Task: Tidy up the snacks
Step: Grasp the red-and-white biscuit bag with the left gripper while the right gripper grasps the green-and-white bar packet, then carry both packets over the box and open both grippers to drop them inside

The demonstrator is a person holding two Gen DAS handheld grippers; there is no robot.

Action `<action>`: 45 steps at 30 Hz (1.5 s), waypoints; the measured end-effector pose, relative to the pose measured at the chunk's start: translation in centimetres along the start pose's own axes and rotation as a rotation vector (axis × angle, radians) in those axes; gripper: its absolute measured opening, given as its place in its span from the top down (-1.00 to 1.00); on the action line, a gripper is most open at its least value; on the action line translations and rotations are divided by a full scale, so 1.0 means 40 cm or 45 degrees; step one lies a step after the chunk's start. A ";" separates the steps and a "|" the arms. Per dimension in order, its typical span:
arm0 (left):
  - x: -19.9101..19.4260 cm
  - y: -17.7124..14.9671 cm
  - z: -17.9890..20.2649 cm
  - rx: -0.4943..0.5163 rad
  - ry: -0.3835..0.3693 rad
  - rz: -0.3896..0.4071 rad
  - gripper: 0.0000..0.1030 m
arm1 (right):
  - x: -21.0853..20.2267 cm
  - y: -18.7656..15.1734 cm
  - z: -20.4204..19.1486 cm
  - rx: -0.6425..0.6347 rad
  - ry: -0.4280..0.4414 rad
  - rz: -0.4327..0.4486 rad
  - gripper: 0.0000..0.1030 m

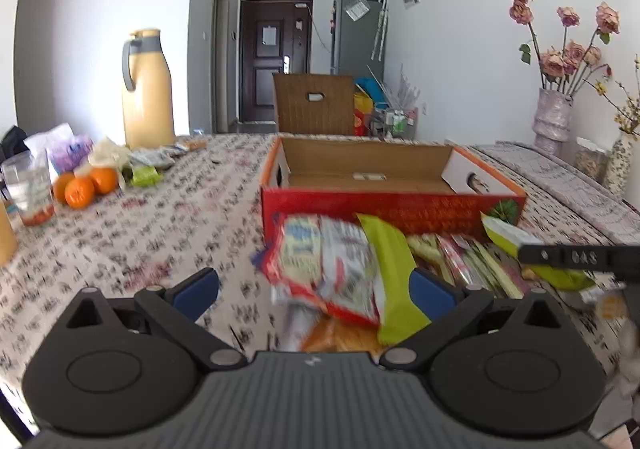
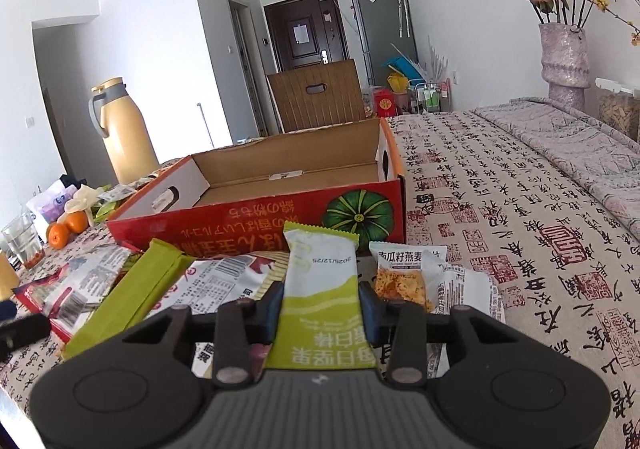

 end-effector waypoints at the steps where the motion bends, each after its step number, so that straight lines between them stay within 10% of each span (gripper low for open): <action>1: 0.005 0.014 -0.001 0.004 0.004 0.007 -1.00 | -0.002 0.001 0.000 -0.002 -0.001 0.004 0.26; 21: 0.239 0.045 0.017 0.017 0.102 -0.389 -0.92 | -0.001 0.001 0.012 0.014 -0.016 0.013 0.26; 45: 0.225 0.023 0.025 -0.017 0.056 -0.368 -0.20 | -0.024 0.000 0.002 0.016 -0.010 0.030 0.25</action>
Point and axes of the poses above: each gripper's, at about its wrist camera, not at the fingertips, and x roughly the way its jaws point, z to its right, y to its top, the point moved 10 cm from there along x, roughly the way its jaws point, and after that the axes turned 5 degrees about y, right-handed, at the moved point
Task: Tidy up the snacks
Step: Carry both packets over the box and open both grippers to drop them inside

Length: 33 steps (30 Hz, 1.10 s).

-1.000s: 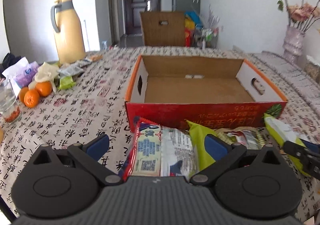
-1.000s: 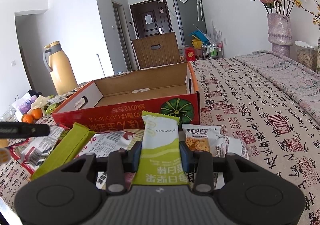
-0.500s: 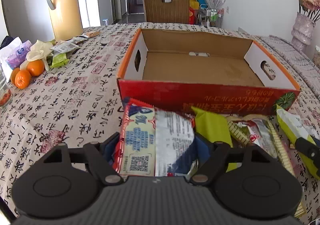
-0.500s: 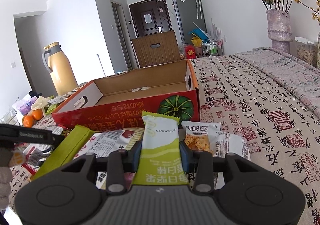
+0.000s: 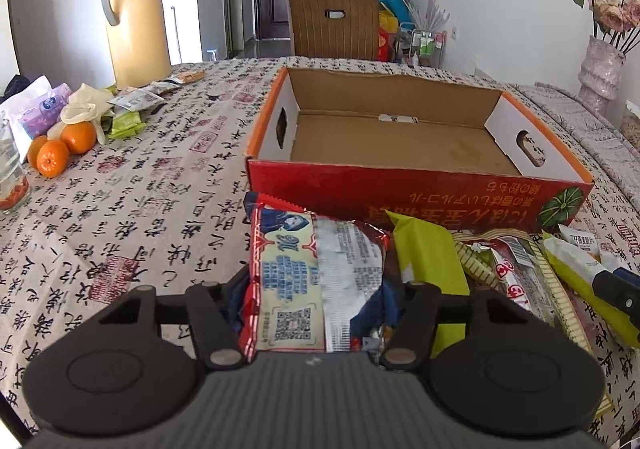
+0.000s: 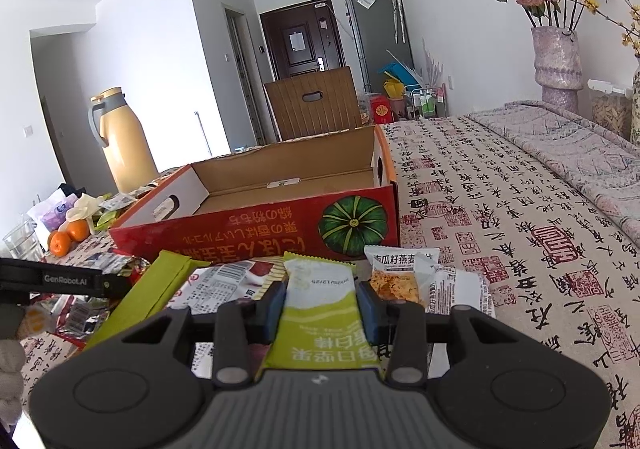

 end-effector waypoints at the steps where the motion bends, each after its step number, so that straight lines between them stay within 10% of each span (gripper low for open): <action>1: -0.004 0.001 -0.003 -0.004 0.000 0.005 -0.20 | -0.003 0.002 -0.002 -0.003 0.000 0.004 0.26; 21: -0.110 0.085 -0.011 -0.018 -0.029 0.178 -0.20 | -0.052 0.068 -0.047 -0.047 0.006 0.096 0.26; 23: -0.113 0.100 -0.003 -0.018 -0.037 0.191 -0.20 | -0.050 0.083 -0.052 -0.054 0.021 0.104 0.96; 33: -0.082 0.125 0.016 -0.021 -0.073 0.182 -0.20 | 0.010 0.070 -0.002 -0.015 -0.019 0.019 0.41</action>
Point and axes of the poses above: each gripper's, at about its wrist camera, not at the fingertips, and x roughly the way its jaws point, z to its right, y to its top, the point moved 10 cm from there along x, roughly the way its jaws point, and after that the axes turned 5 degrees about y, right-handed, at the moved point
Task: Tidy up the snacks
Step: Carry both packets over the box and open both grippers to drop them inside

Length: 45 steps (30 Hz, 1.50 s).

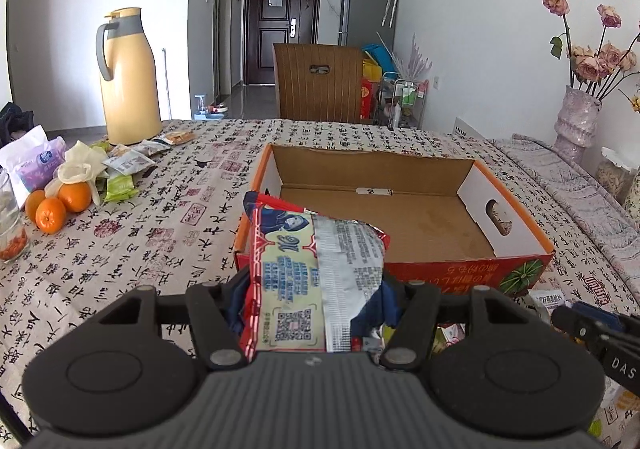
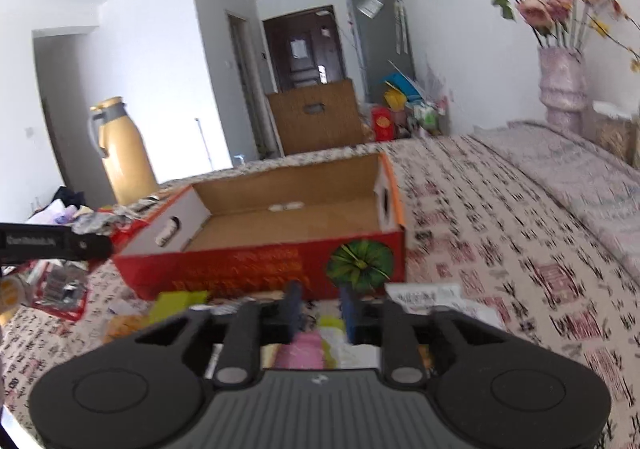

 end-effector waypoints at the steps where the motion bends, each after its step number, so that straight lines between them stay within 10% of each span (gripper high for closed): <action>1: -0.001 -0.003 -0.002 -0.001 -0.006 0.001 -0.20 | -0.003 -0.008 0.012 0.004 -0.014 -0.007 0.23; 3: -0.007 -0.011 -0.004 -0.003 -0.012 0.003 -0.20 | -0.010 -0.029 0.029 -0.009 -0.041 -0.034 -0.05; 9: -0.020 -0.027 -0.010 -0.014 -0.026 0.001 -0.20 | -0.004 -0.108 0.040 -0.066 -0.054 -0.180 -0.07; 20: -0.032 -0.039 -0.018 -0.023 -0.017 -0.010 -0.20 | -0.011 -0.120 0.035 -0.073 -0.028 -0.191 0.34; 45: 0.113 0.159 0.055 0.059 -0.008 0.023 -0.20 | 0.168 0.223 -0.032 -0.116 -0.006 0.006 0.34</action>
Point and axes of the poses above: each gripper's, at about its wrist camera, not at the fingertips, and x roughly the way its jaws point, z to its right, y to its top, the point moved 10 cm from there along x, roughly the way its jaws point, and after that the axes turned 5 degrees about y, right-handed, at the moved point
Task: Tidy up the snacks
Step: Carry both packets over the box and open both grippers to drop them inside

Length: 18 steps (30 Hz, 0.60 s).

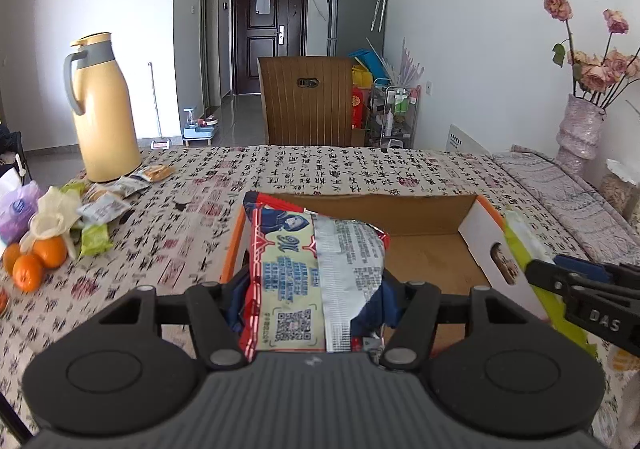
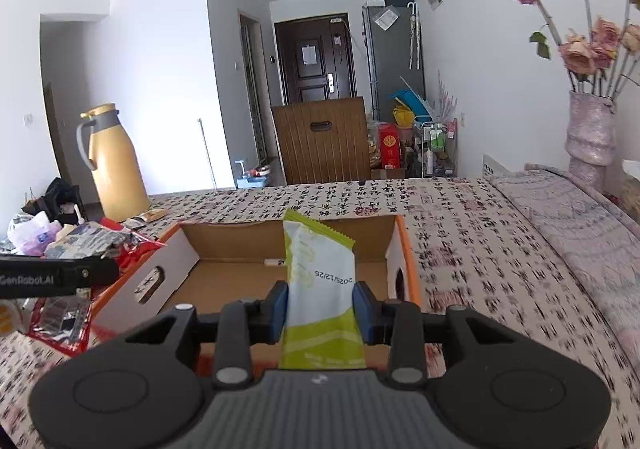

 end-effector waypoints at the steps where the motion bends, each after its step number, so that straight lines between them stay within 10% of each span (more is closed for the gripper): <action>1: 0.018 0.008 0.003 0.002 0.004 -0.010 -0.20 | 0.020 0.008 -0.001 -0.005 -0.003 -0.011 0.34; 14: 0.203 0.000 0.015 0.022 0.057 -0.167 -0.22 | 0.227 -0.020 0.013 -0.029 -0.045 -0.217 0.34; 18: 0.206 -0.007 0.003 0.003 0.068 -0.170 -0.59 | 0.227 -0.029 0.021 -0.015 -0.036 -0.224 0.36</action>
Point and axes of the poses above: each gripper's, at about its wrist camera, not at the fingertips, and x roughly the way its jaws point, z to its right, y to its top, the point moved 10 cm from there along x, roughly the way its jaws point, and after that the axes turned 5 degrees about y, right-handed, at the moved point
